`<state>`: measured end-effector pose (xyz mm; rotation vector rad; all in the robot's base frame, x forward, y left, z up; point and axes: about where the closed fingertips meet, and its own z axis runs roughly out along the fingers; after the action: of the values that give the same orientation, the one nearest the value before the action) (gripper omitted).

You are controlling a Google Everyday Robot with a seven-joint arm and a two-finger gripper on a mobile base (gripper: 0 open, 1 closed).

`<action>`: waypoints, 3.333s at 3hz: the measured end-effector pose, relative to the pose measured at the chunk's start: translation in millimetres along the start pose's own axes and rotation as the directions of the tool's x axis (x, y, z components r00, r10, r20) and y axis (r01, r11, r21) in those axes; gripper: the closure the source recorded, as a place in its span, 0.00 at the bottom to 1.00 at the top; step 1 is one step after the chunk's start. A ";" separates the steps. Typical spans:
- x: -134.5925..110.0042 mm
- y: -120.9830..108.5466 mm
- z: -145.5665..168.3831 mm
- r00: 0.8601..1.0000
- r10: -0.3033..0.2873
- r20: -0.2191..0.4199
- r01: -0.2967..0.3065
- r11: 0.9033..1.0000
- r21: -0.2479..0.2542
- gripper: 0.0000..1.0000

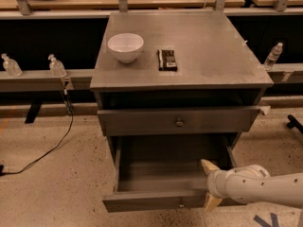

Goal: Close middle drawer

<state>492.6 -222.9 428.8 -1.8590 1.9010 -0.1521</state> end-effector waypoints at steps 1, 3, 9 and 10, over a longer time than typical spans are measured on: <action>9.6 -7.0 13.1 1.000 0.006 0.007 -0.007 1.000 0.025 0.09; 10.2 -15.0 15.7 1.000 0.012 0.010 -0.012 0.999 0.031 0.17; 22.5 -80.4 28.4 1.000 0.002 -0.020 0.000 0.995 0.095 0.21; 19.9 -100.9 26.3 1.000 0.000 -0.007 0.001 0.992 0.127 0.23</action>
Offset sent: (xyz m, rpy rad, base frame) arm 0.0607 -0.0224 -0.0288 0.0349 -0.0507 -0.0337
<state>596.2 -243.2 440.7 -1.7766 1.8507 -0.2742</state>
